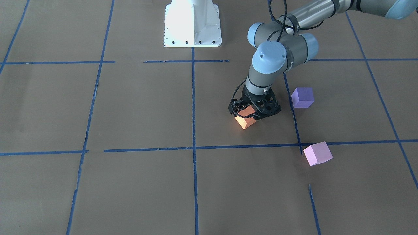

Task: Arrange blocks in a line
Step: 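Close the left gripper on the orange cube and lift it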

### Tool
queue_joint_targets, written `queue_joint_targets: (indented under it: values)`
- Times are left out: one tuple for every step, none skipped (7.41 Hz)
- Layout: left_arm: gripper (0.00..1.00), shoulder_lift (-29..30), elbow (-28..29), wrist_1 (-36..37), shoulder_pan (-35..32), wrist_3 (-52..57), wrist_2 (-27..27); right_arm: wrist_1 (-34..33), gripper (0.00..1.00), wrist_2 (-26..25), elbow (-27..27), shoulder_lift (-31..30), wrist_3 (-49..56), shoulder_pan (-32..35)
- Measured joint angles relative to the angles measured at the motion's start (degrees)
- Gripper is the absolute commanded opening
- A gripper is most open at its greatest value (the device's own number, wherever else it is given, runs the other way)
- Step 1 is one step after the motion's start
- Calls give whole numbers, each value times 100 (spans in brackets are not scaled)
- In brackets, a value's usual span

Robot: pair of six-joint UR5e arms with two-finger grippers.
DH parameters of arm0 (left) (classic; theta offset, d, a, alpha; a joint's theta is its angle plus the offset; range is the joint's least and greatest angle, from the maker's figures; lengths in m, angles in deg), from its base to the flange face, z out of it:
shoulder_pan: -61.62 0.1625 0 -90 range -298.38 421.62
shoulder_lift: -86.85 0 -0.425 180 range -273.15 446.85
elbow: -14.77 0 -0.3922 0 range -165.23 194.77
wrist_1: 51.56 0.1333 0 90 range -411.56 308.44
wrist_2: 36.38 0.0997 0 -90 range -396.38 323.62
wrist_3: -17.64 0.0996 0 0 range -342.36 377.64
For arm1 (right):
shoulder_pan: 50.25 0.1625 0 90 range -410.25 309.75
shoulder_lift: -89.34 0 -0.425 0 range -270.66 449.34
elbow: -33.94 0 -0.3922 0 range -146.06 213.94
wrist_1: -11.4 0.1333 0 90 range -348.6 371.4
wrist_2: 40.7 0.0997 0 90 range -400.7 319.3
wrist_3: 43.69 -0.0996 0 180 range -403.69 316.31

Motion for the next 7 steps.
queue_joint_targets:
  values:
    - [100, 3, 57, -27, -3, -4, 41, 1, 100, 0, 0, 0, 0, 2]
    - [100, 9, 134, -80, -3, -17, 62, 2, 100, -1, 0, 0, 0, 3]
    - [100, 14, 221, -162, -4, -34, 80, 2, 100, 1, 0, 0, 0, 3]
    - [99, 16, 285, -225, -4, -40, 102, 2, 100, 2, 0, 0, 0, 3]
    - [75, 18, 315, -260, -4, -40, 113, 2, 100, 1, 0, 0, 0, 4]
    - [42, 18, 327, -276, -3, -41, 117, 2, 100, 0, 0, 0, 0, 3]
    - [11, 25, 321, -275, -2, -47, 117, 2, 100, 1, 0, 0, 0, 2]
